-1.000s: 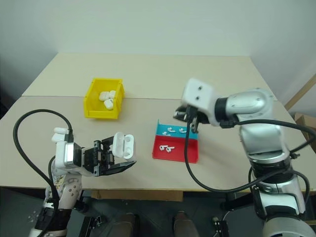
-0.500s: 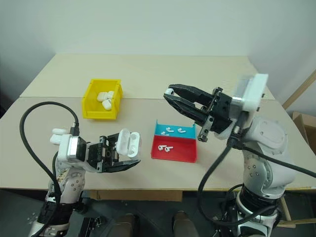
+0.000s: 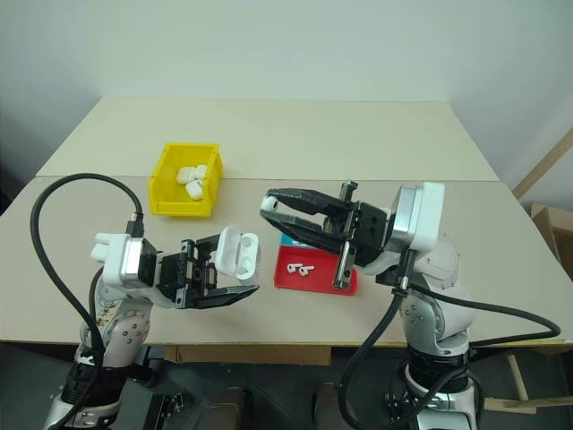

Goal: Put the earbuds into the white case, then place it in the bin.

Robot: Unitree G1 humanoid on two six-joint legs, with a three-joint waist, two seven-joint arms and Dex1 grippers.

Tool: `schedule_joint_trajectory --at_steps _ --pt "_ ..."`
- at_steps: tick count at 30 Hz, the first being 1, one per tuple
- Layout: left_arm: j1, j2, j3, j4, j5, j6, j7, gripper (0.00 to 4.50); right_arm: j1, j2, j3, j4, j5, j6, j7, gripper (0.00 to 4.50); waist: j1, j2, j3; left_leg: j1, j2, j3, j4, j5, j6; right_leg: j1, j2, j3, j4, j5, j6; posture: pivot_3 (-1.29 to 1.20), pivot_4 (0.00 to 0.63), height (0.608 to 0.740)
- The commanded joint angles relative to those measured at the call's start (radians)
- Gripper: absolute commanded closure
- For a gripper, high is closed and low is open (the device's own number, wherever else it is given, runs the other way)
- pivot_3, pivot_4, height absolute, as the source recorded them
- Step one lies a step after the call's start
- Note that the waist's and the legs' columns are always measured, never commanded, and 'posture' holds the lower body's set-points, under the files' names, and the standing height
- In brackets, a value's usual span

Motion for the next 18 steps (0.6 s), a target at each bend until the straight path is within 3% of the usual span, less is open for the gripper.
schedule_joint_trajectory --at_steps 1,18 --pt "-0.006 0.017 0.012 -0.036 -0.009 0.008 0.001 1.78 -0.009 0.009 0.019 0.002 0.011 -0.077 0.002 3.68 0.0 0.0 0.0 0.0 0.0 0.0 0.0 0.0 0.0 0.0 0.0 0.0 0.0 0.0 0.0 0.0 0.15 0.74" --pt "-0.01 -0.007 0.004 -0.033 0.001 -0.014 -0.002 1.78 -0.02 -0.003 0.144 0.104 -0.05 -0.233 0.015 3.68 0.0 0.0 0.0 0.0 0.0 0.0 0.0 0.0 0.0 0.0 0.0 0.0 0.0 0.0 0.0 0.0 0.15 0.74"
